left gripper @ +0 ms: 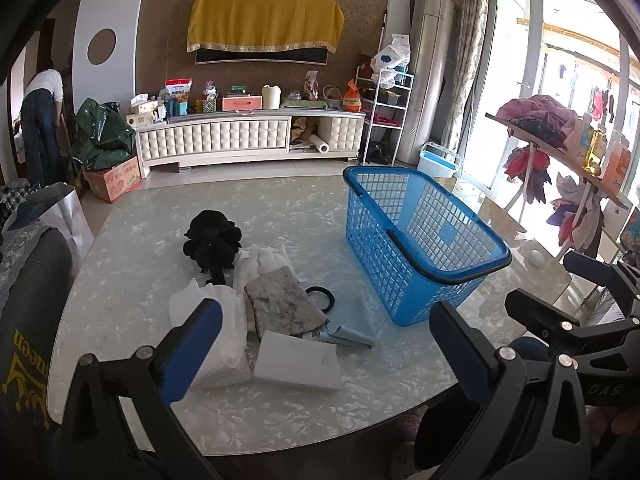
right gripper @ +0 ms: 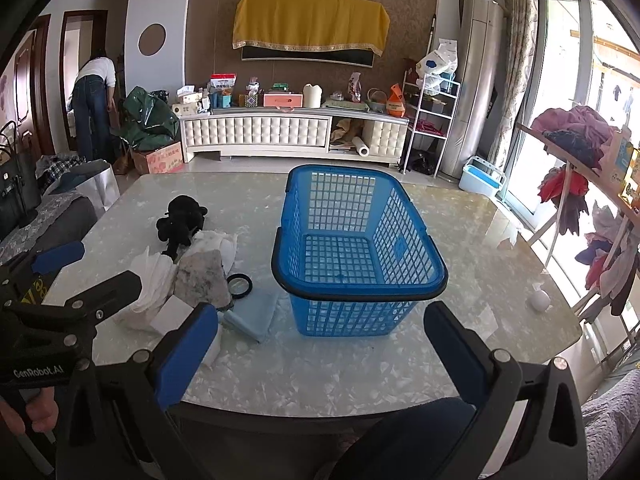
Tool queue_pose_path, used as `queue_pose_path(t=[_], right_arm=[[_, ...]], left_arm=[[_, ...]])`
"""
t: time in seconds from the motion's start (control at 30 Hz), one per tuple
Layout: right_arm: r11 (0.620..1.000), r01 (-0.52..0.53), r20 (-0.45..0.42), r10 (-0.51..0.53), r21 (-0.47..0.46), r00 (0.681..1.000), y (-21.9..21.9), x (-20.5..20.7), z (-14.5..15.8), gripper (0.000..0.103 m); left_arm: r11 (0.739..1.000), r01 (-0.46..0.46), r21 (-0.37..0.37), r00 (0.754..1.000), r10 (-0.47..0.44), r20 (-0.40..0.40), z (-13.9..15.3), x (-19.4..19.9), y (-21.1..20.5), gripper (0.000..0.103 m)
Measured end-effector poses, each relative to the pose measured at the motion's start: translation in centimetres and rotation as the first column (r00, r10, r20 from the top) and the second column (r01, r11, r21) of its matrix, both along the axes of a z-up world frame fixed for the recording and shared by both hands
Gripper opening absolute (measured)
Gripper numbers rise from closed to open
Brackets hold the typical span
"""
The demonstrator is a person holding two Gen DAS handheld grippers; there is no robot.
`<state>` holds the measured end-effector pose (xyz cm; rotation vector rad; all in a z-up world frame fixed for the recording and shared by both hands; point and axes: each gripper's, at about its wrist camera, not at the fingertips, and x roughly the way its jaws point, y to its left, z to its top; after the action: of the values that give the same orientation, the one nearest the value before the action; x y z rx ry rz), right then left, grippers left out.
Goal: Organize soft objects
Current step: 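Move both tools toward the pile of soft items on the table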
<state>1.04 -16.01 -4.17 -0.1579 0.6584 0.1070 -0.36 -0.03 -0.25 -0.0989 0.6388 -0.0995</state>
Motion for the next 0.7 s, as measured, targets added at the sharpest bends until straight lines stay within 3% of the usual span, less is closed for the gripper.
queue_pose_path(t=[0.7], right_arm=[[1.0,-0.005,0.015,0.005,0.008,1.0,0.18,-0.61,0.58,0.103]], left_arm=[[1.0,0.005,0.014,1.0,-0.006,0.01,0.75,-0.65,-0.25,0.103]])
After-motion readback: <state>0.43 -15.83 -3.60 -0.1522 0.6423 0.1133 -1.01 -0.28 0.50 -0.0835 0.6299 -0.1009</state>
